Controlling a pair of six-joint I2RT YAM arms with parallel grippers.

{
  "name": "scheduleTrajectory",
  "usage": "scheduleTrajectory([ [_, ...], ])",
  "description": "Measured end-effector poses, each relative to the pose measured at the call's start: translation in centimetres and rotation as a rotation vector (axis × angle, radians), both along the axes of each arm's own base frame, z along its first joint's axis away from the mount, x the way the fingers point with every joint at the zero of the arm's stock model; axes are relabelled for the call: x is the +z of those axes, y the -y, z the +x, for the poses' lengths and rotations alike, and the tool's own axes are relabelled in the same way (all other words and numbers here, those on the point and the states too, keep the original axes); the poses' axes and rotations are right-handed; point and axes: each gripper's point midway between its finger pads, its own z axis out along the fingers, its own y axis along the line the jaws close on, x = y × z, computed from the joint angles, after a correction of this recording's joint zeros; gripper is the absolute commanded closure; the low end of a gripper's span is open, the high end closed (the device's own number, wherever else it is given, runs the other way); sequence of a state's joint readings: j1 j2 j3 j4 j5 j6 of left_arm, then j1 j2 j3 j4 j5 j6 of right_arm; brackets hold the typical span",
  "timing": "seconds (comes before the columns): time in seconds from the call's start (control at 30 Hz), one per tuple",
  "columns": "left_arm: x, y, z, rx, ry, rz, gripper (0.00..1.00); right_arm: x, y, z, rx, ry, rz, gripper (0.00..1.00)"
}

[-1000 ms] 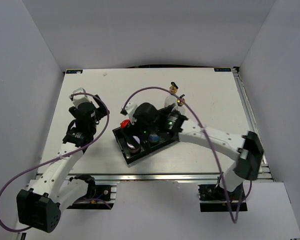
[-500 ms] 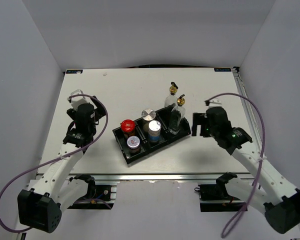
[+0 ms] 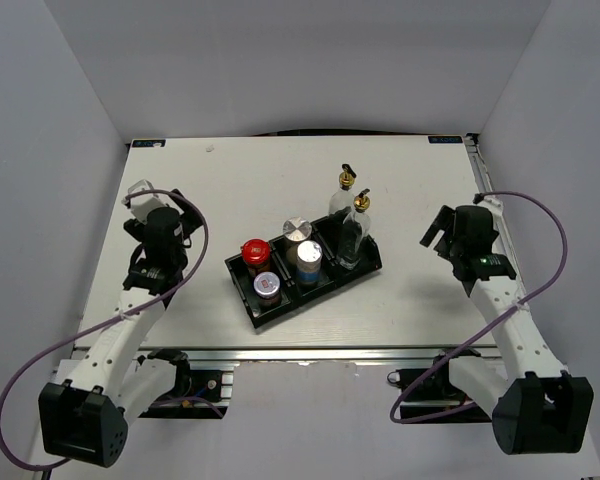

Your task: Organize the condiment bottles

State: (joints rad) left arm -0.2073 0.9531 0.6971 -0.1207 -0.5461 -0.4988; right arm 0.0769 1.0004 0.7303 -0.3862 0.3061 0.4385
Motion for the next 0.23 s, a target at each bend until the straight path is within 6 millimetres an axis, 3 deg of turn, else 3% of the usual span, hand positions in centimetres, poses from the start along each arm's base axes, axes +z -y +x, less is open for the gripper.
scheduleTrajectory([
  [0.23, 2.0, -0.8, -1.0, 0.033, 0.088, -0.008, 0.02, 4.7, 0.5, 0.5, -0.026, 0.250, 0.004, 0.11],
])
